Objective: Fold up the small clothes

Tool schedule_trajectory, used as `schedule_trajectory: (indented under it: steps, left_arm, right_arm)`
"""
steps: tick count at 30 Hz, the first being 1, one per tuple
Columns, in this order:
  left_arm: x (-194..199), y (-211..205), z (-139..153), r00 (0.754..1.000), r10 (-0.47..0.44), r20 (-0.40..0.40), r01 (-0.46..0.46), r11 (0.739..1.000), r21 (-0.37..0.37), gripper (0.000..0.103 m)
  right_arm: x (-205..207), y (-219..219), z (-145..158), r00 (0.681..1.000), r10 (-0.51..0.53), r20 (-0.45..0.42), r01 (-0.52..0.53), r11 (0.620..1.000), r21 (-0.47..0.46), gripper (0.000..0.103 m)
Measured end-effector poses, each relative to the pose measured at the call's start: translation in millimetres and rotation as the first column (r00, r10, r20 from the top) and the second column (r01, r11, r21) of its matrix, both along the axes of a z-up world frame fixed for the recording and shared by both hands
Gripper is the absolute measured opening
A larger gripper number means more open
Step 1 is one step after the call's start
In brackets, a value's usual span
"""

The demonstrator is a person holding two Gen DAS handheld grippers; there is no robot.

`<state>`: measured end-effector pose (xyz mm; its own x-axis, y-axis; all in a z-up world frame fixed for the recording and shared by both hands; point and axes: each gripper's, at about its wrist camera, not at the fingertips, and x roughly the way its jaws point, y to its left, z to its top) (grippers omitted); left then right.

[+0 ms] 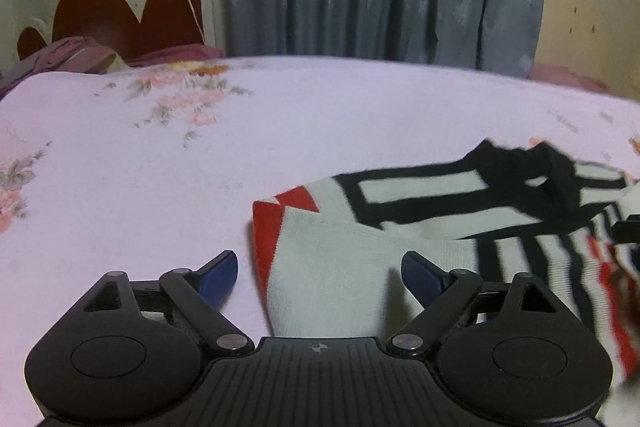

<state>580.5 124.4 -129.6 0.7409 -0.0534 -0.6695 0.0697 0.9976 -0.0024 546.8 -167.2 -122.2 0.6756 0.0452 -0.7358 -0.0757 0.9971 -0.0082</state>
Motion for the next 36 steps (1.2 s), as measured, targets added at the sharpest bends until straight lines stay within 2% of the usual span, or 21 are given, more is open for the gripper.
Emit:
schedule_trajectory:
  steps: [3, 9, 14, 16, 19, 21, 23, 28, 31, 33, 36]
  left_arm:
    - [-22.0, -3.0, 11.7, 1.0, 0.001, 0.025, -0.001, 1.0, -0.025, 0.089]
    - [-65.3, -32.6, 17.2, 0.999, -0.034, 0.032, 0.037, 0.995, -0.089, 0.089]
    - [-90.9, -67.3, -0.1, 0.996, -0.091, -0.008, 0.091, 0.995, -0.048, 0.089]
    - [-98.2, -66.4, -5.1, 0.997, -0.073, -0.019, 0.073, 0.997, -0.025, 0.089]
    - [-108.1, -54.9, -5.5, 0.999, -0.037, -0.02, 0.036, 0.999, -0.006, 0.089]
    - [-111.1, -51.8, -4.9, 0.999, -0.039, -0.025, 0.039, 0.999, 0.008, 0.089]
    - [-109.8, -52.9, -5.5, 0.999, -0.036, -0.028, 0.037, 0.999, 0.02, 0.089]
    - [-108.5, -63.5, -12.6, 0.999, -0.033, -0.029, 0.035, 0.997, 0.075, 0.089]
    - [-113.8, -66.4, -3.8, 0.999, -0.027, -0.034, 0.03, 0.995, 0.099, 0.089]
    - [-125.2, -65.7, 7.1, 1.0, -0.02, -0.011, 0.021, 0.995, 0.097, 0.089]
    - [-145.3, -64.3, 18.6, 1.0, -0.013, 0.007, 0.013, 0.995, 0.1, 0.089]
  right_arm:
    - [-17.4, 5.8, 9.5, 0.998, 0.04, 0.043, -0.039, 0.999, -0.014, 0.031]
    - [-51.2, 22.2, 15.8, 0.992, 0.12, 0.039, -0.121, 0.992, 0.035, 0.031]
    - [-66.7, 39.1, 2.0, 0.98, 0.2, -0.014, -0.199, 0.979, 0.035, 0.031]
    - [-69.6, 31.2, -1.3, 0.985, 0.167, -0.03, -0.167, 0.986, 0.016, 0.03]
    - [-74.6, -2.6, -2.2, 1.0, 0.016, -0.024, -0.017, 1.0, -0.021, 0.029]
    - [-75.8, -25.0, -4.1, 0.999, -0.028, -0.039, 0.028, 1.0, 0.008, 0.029]
    - [-74.4, -31.5, -3.6, 0.999, -0.005, -0.05, 0.007, 0.999, 0.032, 0.03]
    - [-72.3, -28.2, -7.0, 0.999, 0.031, -0.044, -0.03, 0.999, 0.009, 0.032]
    - [-77.6, -29.5, -0.2, 0.998, 0.042, -0.043, -0.042, 0.999, 0.008, 0.033]
    - [-91.4, -39.0, 13.5, 0.999, 0.035, 0.0, -0.035, 0.999, 0.029, 0.045]
    - [-117.1, -55.0, 28.8, 0.999, 0.033, 0.038, -0.035, 0.997, 0.064, 0.048]
